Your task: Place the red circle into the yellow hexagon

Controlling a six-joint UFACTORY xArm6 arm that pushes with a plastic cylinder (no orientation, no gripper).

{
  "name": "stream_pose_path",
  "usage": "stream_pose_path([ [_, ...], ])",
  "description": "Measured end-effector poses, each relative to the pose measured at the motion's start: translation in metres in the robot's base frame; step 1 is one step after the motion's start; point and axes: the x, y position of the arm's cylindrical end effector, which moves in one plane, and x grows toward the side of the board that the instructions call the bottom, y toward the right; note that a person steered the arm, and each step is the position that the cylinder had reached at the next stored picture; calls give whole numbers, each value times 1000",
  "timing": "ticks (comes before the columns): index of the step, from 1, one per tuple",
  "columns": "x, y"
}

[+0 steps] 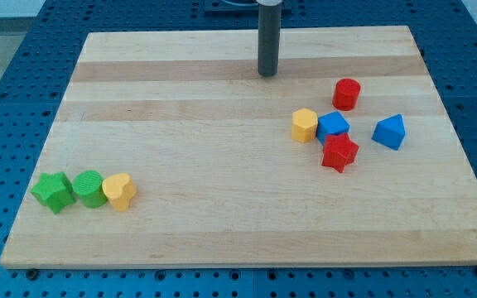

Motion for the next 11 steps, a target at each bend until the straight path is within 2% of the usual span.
stream_pose_path([
  [1,-12,0],
  [3,-88,-6],
  [4,-105,13],
  [5,-105,57],
  [6,-55,115],
  [7,-3,115],
  [8,-10,133],
  [9,28,170],
  [10,64,129],
  [11,65,88],
])
